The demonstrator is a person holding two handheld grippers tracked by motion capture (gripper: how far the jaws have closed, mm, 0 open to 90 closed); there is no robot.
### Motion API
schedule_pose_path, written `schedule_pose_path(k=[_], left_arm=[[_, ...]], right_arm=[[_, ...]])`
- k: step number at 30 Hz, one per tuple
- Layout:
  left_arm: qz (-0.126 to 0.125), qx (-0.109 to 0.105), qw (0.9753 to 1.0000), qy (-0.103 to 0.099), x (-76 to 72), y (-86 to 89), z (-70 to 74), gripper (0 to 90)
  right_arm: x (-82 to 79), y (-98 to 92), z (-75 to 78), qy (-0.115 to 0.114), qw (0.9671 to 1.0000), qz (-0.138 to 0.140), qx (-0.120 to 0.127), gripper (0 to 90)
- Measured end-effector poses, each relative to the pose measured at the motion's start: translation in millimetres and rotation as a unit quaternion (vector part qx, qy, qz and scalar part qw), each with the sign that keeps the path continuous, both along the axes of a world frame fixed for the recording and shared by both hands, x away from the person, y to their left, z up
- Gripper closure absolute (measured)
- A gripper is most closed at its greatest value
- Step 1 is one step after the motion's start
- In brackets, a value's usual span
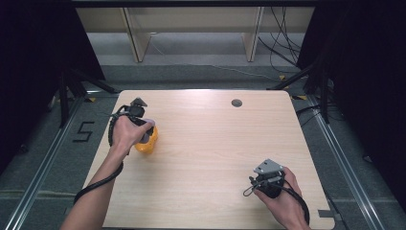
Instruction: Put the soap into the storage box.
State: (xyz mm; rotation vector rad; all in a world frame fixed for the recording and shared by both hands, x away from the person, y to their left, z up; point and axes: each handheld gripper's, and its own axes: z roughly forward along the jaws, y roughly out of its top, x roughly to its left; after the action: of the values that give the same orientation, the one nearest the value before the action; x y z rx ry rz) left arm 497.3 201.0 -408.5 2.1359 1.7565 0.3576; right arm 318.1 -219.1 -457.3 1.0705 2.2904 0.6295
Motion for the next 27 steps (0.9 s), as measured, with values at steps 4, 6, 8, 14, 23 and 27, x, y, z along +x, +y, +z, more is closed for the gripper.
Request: schedule_pose_path(k=[4,6,8,14,23,27], left_arm=[[0.002,0.005,1.0000,0.000,1.2,2.1,-1.8,49.0],[0.010,0.005,0.9999,-0.003,1.8,2.1,-2.7,49.0],[0.011,0.007,0.9999,-0.004,2.4,2.6,-3.2,49.0],[0.026,0.011,0.9996,-0.002,4.8,2.2,-6.7,49.0],[0.034,0.010,0.9994,0.005,8.0,3.4,-11.9,49.0],[0.035,0.007,0.9994,0.007,7.5,0.7,-14.1,49.0]], right_arm=[[0.0,0.0,0.0,0.000,1.0000,0.001,0.000,38.7],[0.0,0.0,0.0,0.000,1.0000,0.001,0.000,38.6],[-0.1,0.0,-0.1,0.001,1.0000,0.000,0.000,38.7],[-0.1,-0.1,-0.1,0.001,1.0000,0.001,-0.002,38.6],[0.2,-0.4,-0.2,0.000,1.0000,0.004,-0.003,38.6],[0.3,-0.6,-0.4,-0.003,1.0000,0.007,-0.005,38.5]])
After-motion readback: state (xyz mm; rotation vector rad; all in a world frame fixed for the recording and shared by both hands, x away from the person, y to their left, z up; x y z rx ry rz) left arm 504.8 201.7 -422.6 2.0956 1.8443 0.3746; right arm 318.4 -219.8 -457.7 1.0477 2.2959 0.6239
